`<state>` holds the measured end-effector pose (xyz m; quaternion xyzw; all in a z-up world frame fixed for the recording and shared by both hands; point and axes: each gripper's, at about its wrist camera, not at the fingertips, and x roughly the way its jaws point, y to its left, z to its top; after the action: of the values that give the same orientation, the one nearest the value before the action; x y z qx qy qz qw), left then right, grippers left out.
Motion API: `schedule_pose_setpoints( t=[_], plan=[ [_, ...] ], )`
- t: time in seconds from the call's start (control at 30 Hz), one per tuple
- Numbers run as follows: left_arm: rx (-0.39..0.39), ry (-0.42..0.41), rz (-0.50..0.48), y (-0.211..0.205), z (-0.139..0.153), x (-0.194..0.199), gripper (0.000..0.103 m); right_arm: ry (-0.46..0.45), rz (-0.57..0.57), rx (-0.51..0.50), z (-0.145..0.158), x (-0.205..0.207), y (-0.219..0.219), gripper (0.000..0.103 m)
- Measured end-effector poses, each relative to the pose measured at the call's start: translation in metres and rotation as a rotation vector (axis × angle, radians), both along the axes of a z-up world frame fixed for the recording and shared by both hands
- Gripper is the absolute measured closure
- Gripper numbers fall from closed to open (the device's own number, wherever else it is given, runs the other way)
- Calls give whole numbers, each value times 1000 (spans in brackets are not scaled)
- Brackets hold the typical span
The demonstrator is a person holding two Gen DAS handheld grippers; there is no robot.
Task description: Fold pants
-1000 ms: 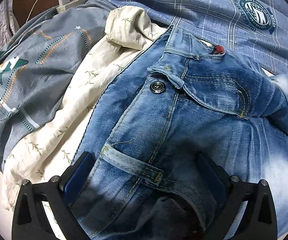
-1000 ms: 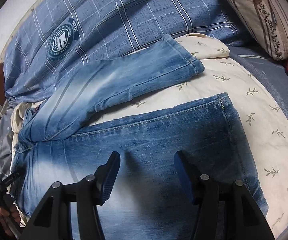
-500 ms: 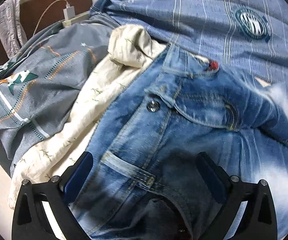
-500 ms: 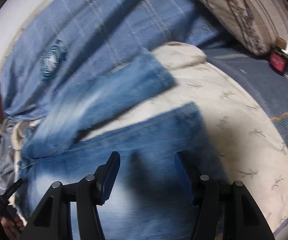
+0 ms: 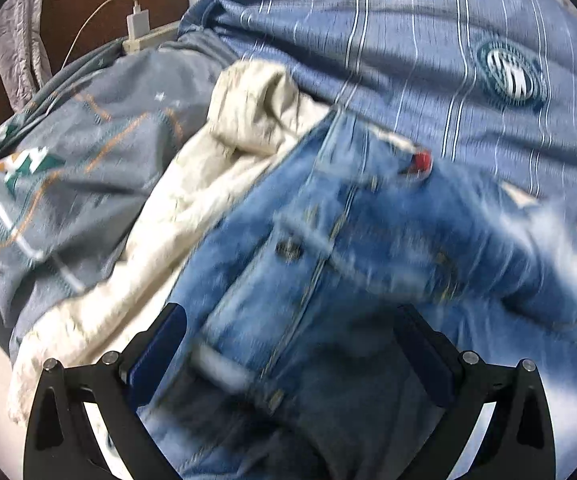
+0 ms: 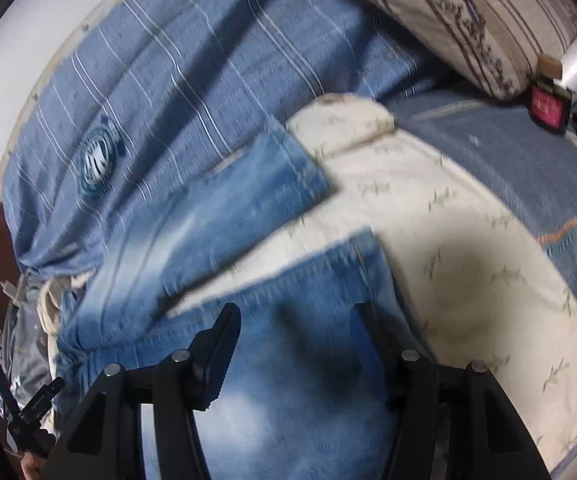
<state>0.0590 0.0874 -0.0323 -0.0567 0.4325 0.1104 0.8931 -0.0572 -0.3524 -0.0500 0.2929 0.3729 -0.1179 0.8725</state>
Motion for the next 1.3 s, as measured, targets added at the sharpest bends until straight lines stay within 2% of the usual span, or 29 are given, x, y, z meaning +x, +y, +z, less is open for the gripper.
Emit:
schedule_pose_setpoints(
  t=[0.1,0.17,0.3,0.47,0.73,0.8,0.87,0.97,1.0,1.03,1.13,1.3],
  plan=[
    [15,-24,1,2,9,28,0,-50,-4,-11,9,9,-6,42],
    [26,-41,4,5,15,50,0,-79,-1,-24,14,17,-9,37],
    [-13,-32,-20,8,23,96,0,-112,4,-37,23,46,-30,34],
    [-81,21,-87,-5,13,154,0,-79,-3,8,23,101,-63,34],
    [-158,46,-148,-6,1,195,2,49,90,-10,14,204,-89,33],
    [-185,58,-163,-6,-5,200,11,90,103,-24,4,222,-89,33],
    [-207,87,-182,-7,-13,206,35,116,105,-31,-7,236,-87,33],
    [-188,91,-179,-6,-20,209,50,142,127,-51,-21,247,-76,35],
    [-202,84,-179,-4,-19,208,54,152,126,-83,-23,248,-71,43],
    [-204,77,-177,-3,-18,206,70,169,121,-126,-25,248,-63,62],
    [-209,63,-204,2,-15,202,78,156,109,-161,-20,239,-51,74],
    [-252,-5,-218,13,5,187,83,31,71,-145,14,199,-44,77]
  ],
)
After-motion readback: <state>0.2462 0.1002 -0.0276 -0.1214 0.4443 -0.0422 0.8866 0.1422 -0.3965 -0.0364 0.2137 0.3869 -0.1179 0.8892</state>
